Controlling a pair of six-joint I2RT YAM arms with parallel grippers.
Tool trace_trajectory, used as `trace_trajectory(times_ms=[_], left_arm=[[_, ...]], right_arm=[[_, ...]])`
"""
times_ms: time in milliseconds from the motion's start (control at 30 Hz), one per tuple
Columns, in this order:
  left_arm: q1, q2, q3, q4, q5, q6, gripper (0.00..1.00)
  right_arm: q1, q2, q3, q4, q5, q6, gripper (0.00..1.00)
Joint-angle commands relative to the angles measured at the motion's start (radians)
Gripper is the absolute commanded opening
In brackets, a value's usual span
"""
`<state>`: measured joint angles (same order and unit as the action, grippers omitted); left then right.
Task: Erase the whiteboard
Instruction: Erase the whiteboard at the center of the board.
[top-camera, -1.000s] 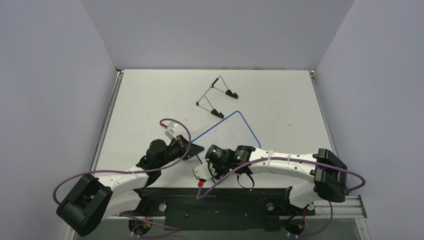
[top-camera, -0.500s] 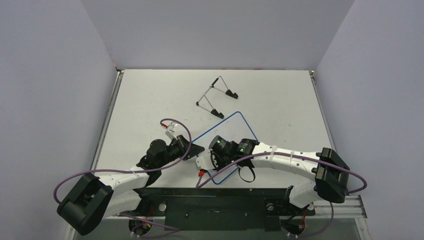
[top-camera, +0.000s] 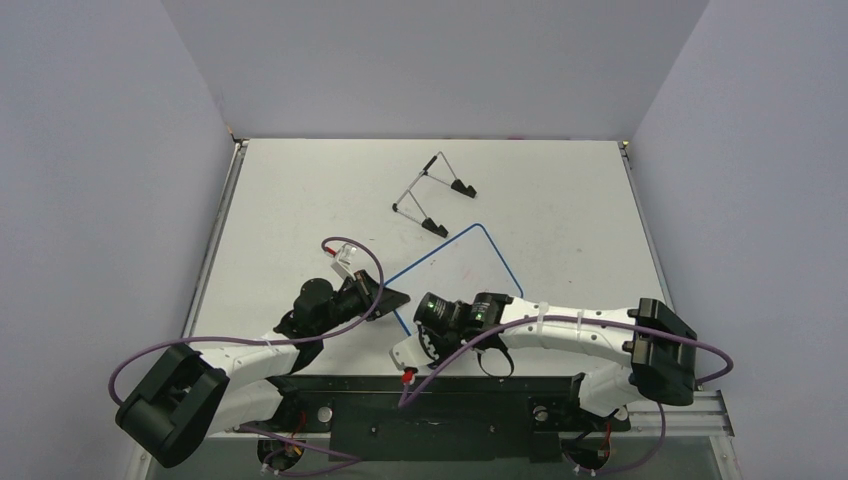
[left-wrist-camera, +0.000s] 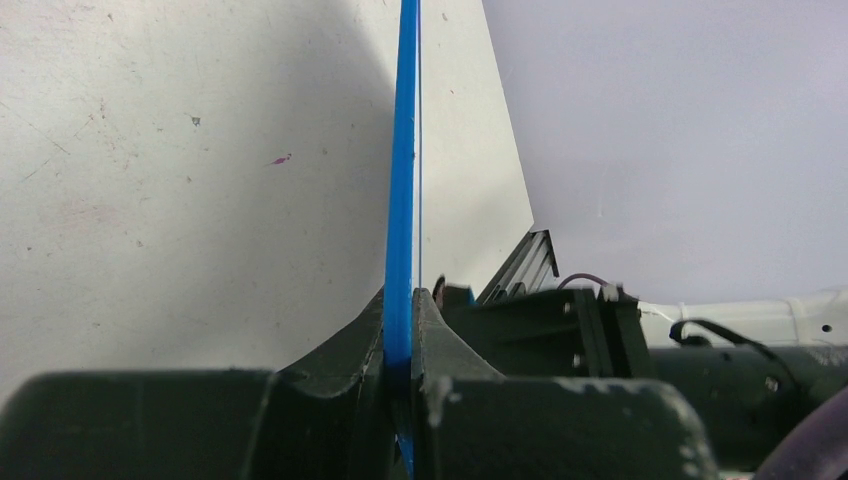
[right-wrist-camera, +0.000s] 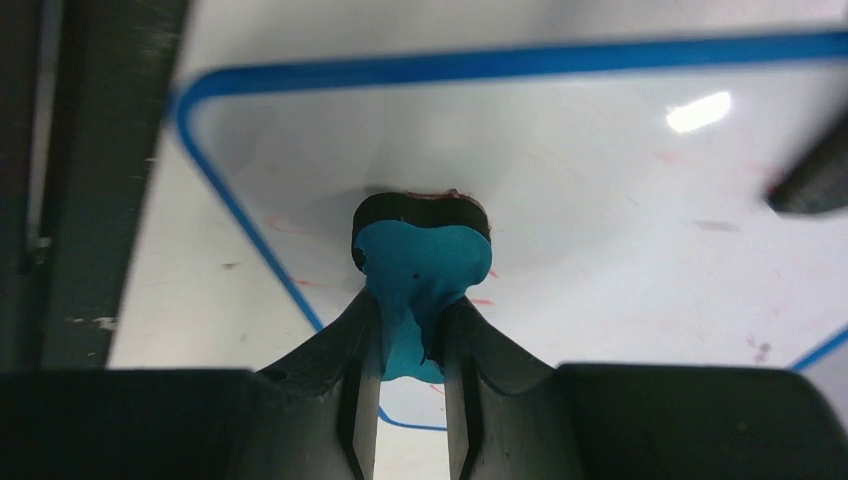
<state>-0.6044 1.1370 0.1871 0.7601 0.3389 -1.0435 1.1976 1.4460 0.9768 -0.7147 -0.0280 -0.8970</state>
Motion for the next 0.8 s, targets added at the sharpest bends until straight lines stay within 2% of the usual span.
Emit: trace_trajectory(times_ms=[0,133,233,333,467,533,600,767], left_arm=[[-0.001,-0.004,0.03,0.107,0.037,-0.012,0.0],[-0.003,-0.019,0.027,0.097,0.034,-0.009,0.0],[-0.001,-0.023,0.021,0.098,0.032,-0.009,0.0],[0.0,-0.024,0.019,0.102,0.033,-0.008,0.0],[-0.001,-0.018,0.021,0.106,0.033,-0.006,0.0],[-0.001,-0.015,0.021,0.108,0.035,-0.006,0.0],[-0.002,-0.019,0.019,0.108,0.035,-0.007,0.0],[-0.001,-0.029,0.017,0.103,0.034,-0.007,0.0]], right_arm=[[-0.114,0.032,0.086,0.11,0.117,0.049,0.0],[-0.14,0.05,0.071,0.129,0.144,0.052,0.0],[-0.126,0.035,0.036,0.085,0.092,0.012,0.0],[-0.055,-0.01,-0.032,0.023,0.004,-0.056,0.0],[0.051,-0.031,-0.088,-0.018,-0.001,-0.063,0.0],[0.061,-0.029,-0.091,-0.011,0.011,-0.053,0.0],[0.044,-0.023,-0.079,0.017,0.059,-0.032,0.0],[-0.097,0.004,0.018,0.082,0.09,0.016,0.0]])
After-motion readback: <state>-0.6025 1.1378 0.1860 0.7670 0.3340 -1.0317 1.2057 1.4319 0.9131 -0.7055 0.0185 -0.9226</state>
